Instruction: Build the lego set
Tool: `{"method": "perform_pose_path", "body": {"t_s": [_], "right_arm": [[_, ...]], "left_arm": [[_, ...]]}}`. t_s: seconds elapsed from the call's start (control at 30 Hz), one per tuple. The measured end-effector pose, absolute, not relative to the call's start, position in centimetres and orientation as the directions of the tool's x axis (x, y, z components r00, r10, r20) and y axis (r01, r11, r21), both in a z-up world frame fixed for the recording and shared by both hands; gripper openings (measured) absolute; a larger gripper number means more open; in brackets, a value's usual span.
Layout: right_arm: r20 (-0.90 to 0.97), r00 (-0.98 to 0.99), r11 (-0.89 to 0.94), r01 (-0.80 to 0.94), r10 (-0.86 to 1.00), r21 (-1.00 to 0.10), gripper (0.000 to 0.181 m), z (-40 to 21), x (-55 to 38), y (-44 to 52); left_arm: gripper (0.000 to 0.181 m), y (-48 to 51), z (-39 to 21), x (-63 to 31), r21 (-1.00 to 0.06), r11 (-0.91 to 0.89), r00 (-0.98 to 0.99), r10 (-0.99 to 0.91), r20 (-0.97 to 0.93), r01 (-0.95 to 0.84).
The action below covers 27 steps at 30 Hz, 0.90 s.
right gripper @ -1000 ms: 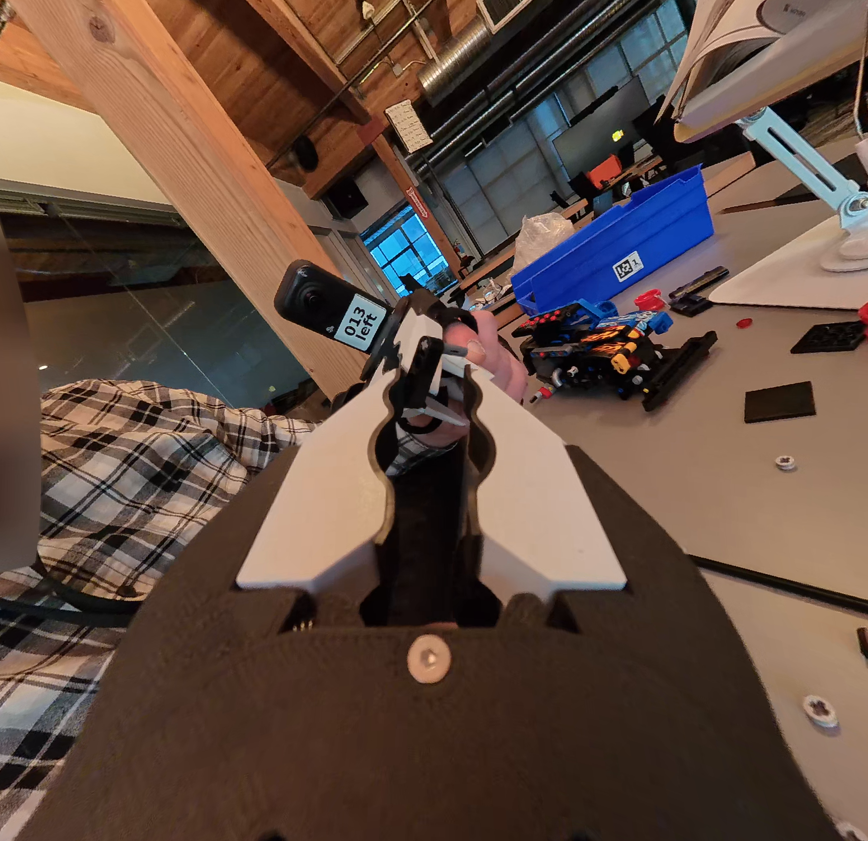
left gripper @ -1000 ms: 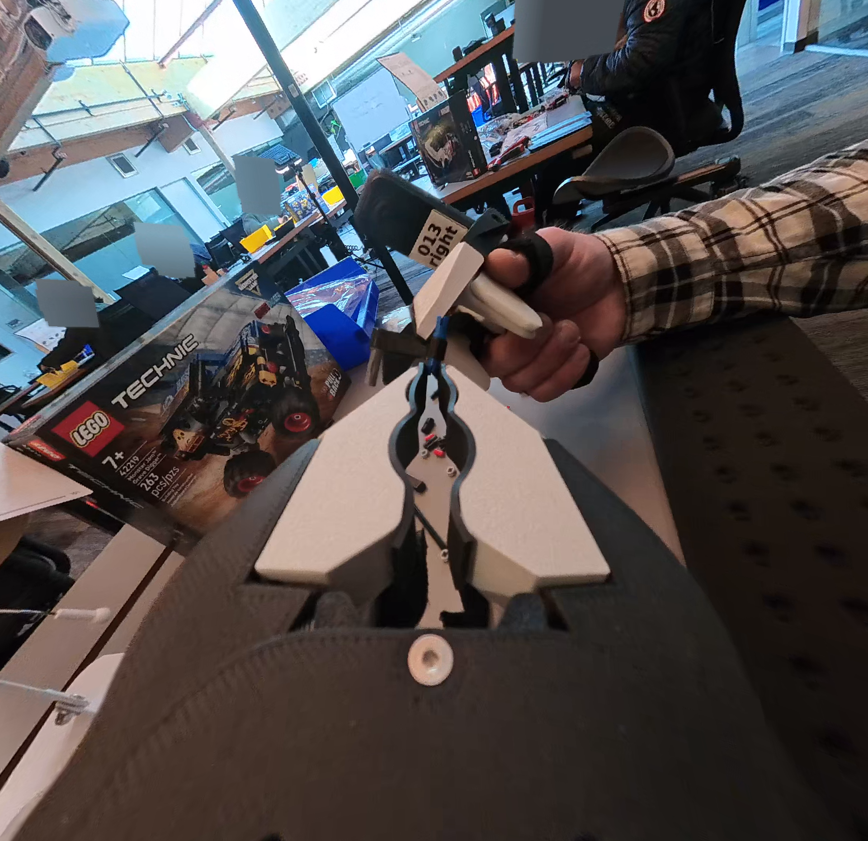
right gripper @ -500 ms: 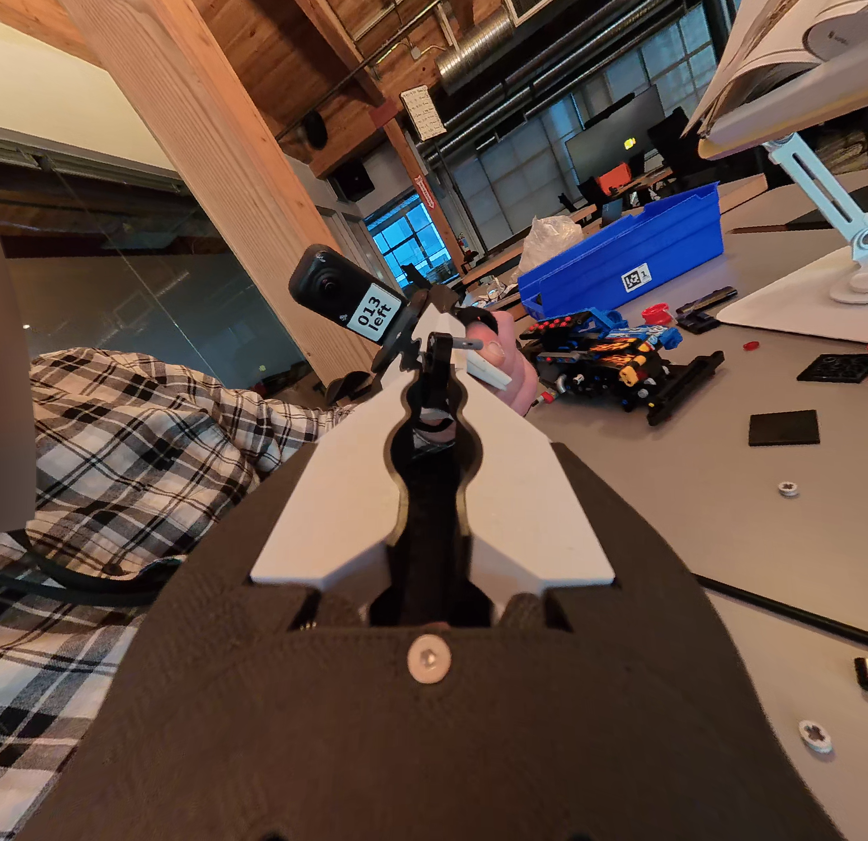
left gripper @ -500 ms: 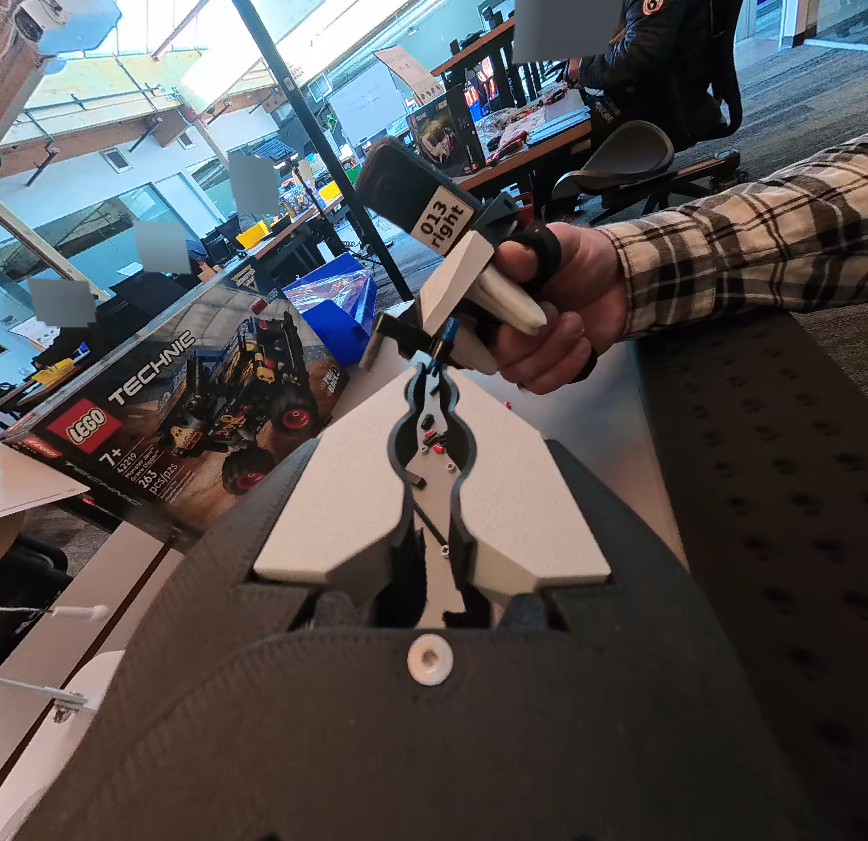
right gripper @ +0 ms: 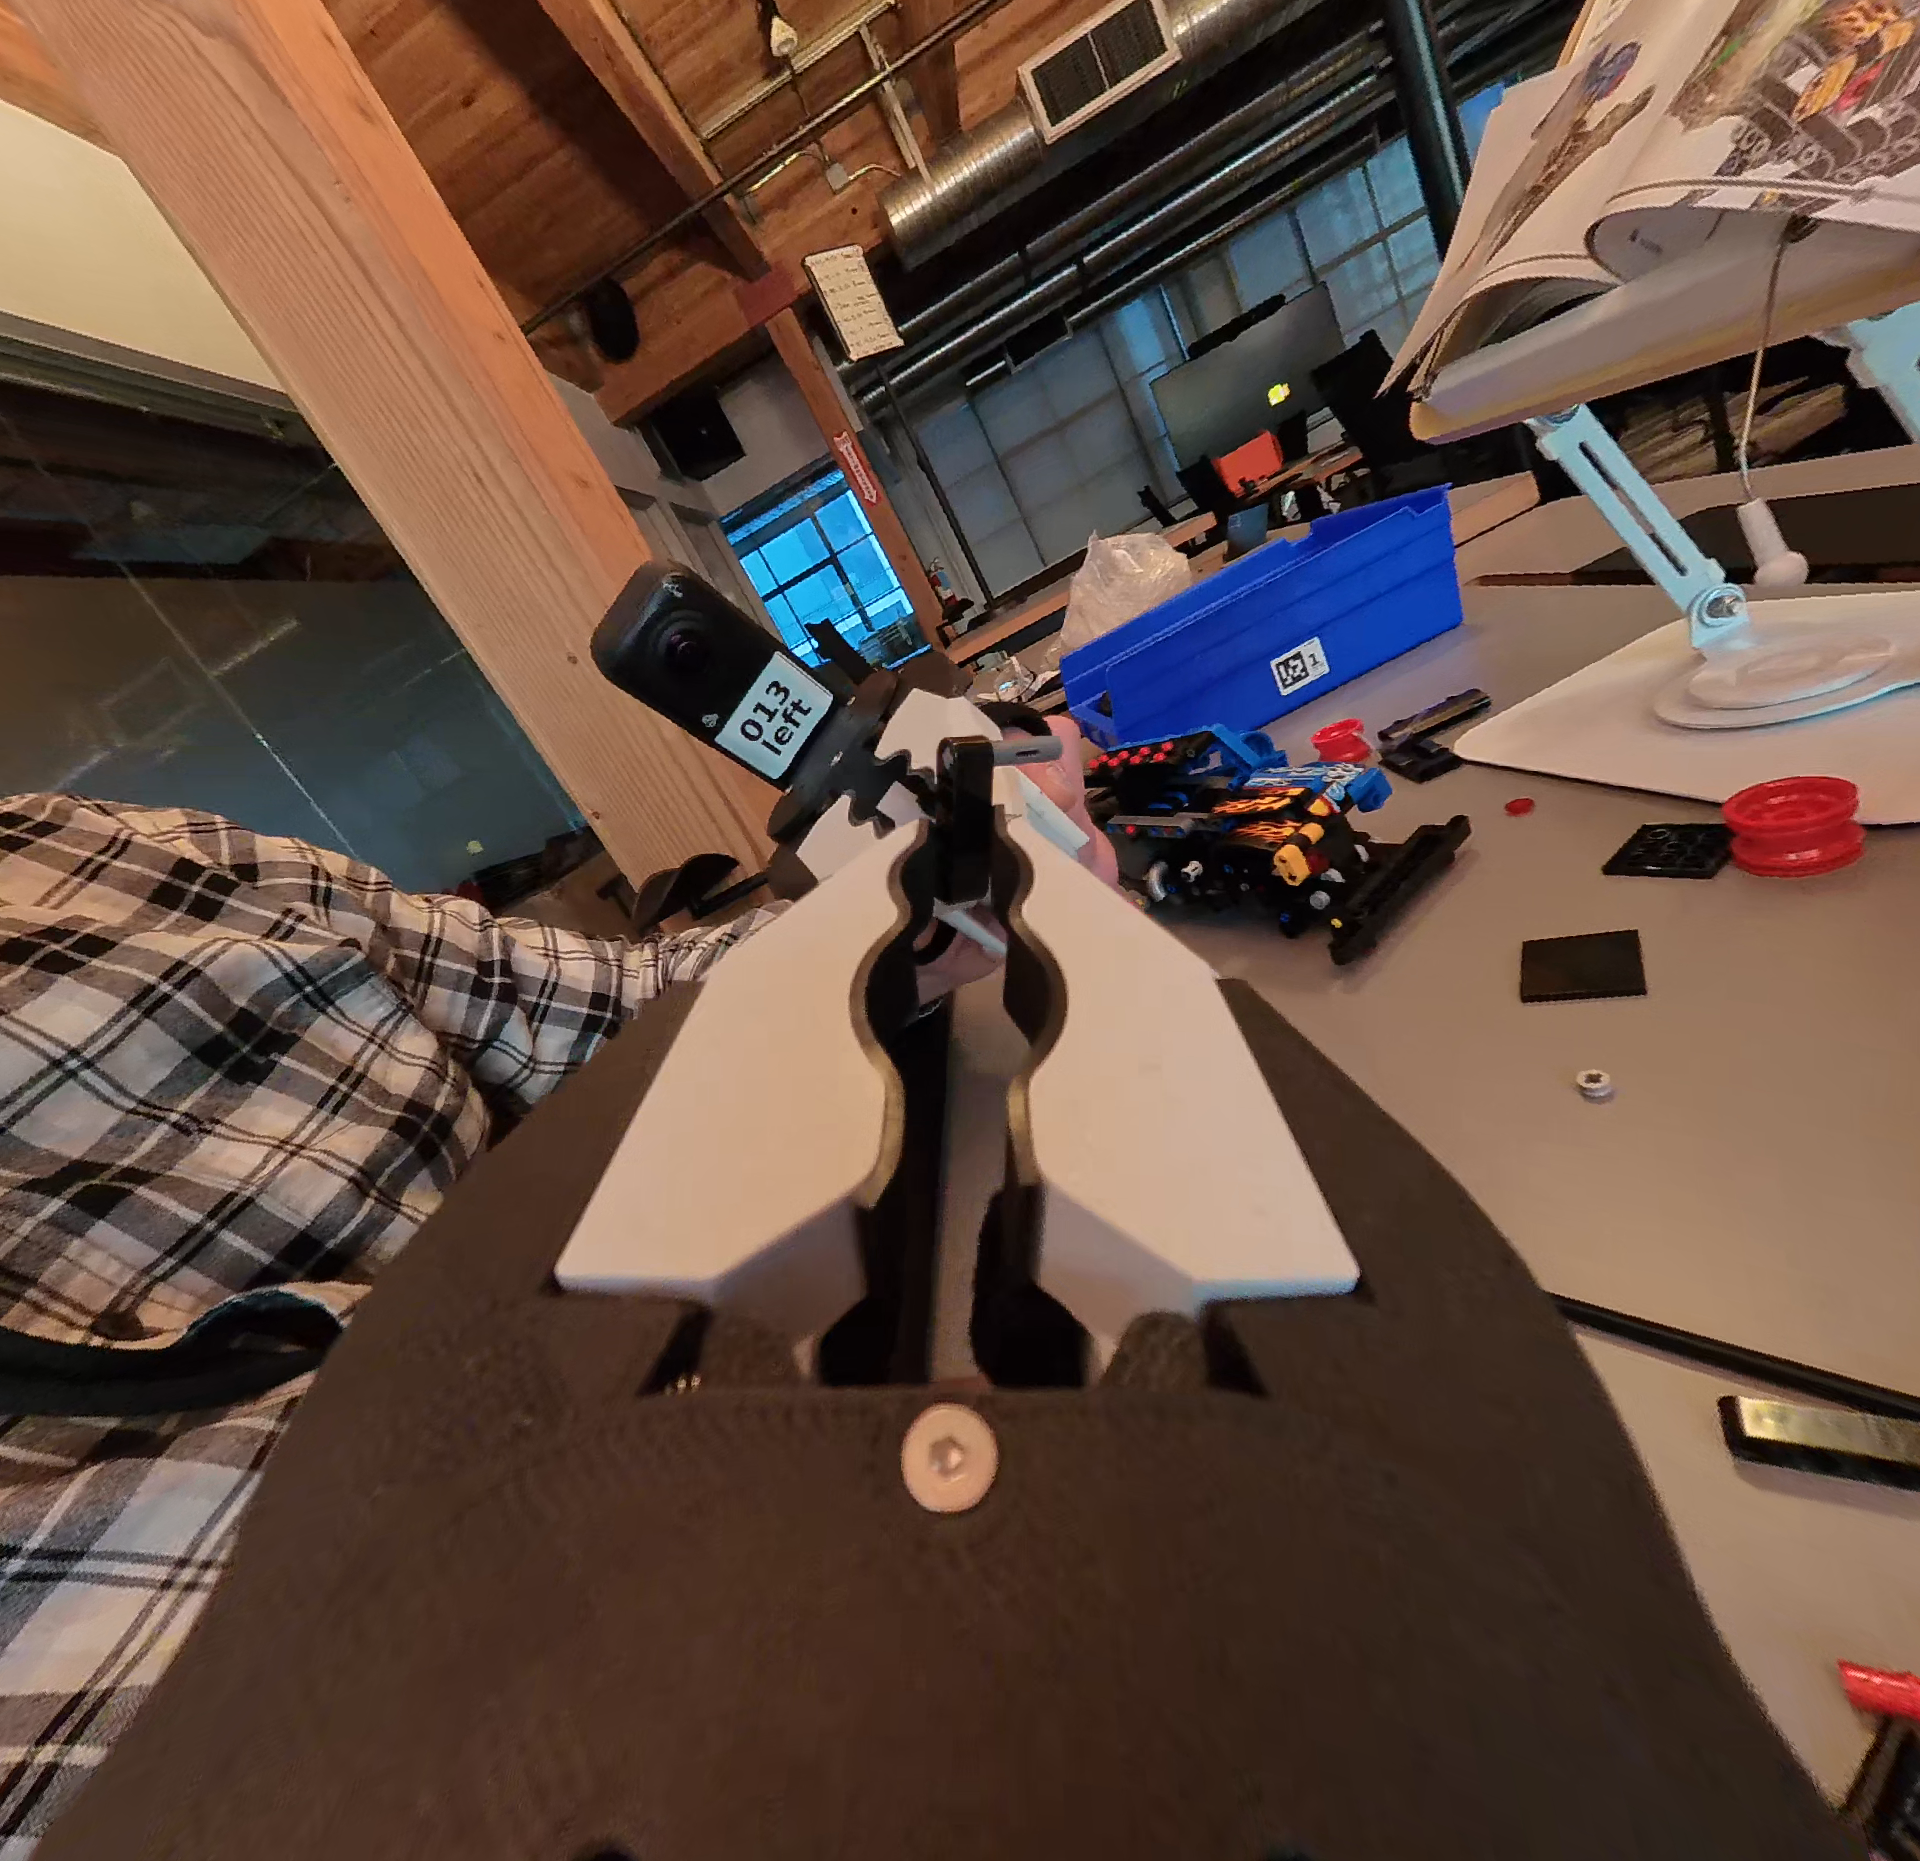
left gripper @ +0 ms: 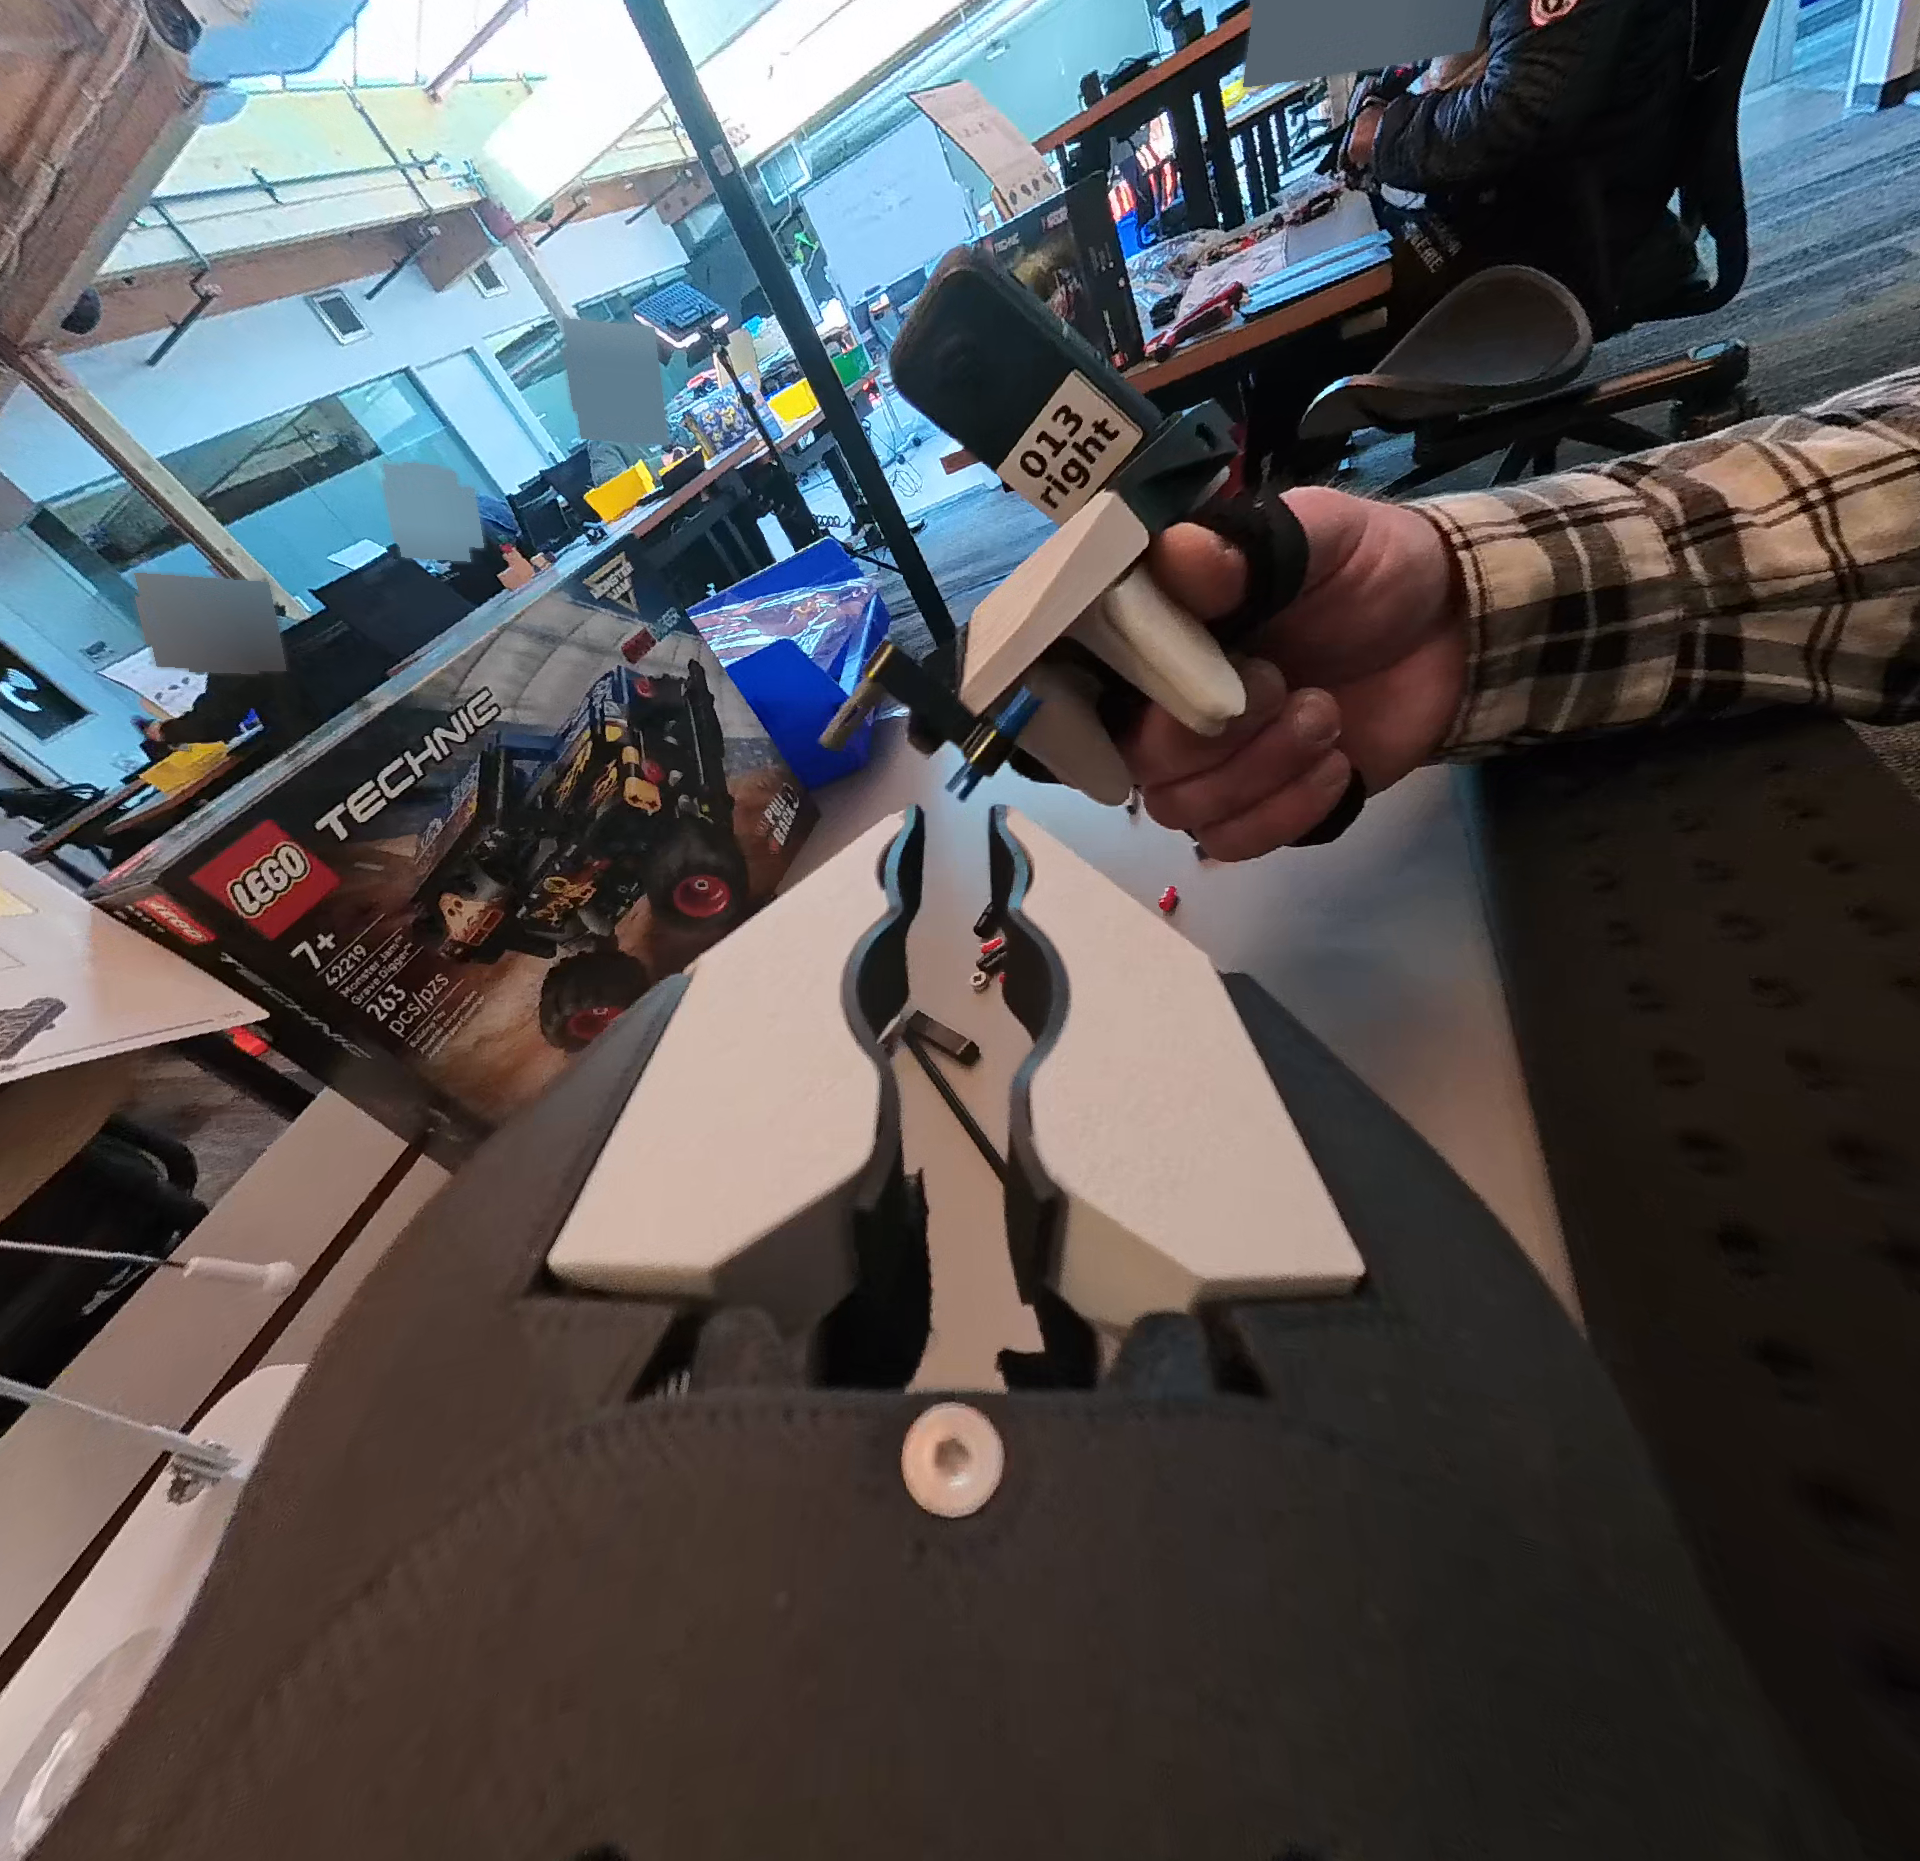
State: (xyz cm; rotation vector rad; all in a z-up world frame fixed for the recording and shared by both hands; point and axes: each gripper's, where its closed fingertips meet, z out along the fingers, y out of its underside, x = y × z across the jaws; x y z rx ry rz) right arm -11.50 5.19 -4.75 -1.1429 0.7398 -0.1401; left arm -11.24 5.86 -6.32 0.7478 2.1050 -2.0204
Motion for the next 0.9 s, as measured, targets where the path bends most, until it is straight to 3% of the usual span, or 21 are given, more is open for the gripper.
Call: {"method": "perform_pose_path", "body": {"t_s": [0.9], "right_arm": [[-0.433, 0.704, 0.413, -0.214, -0.563, -0.885, 0.009, -5.16, -10.66, 4.29]], "left_arm": [[0.019, 5.07, -6.52, -11.21, -0.839, 0.013, -0.829, 0.166, -0.535, 0.544]]}}
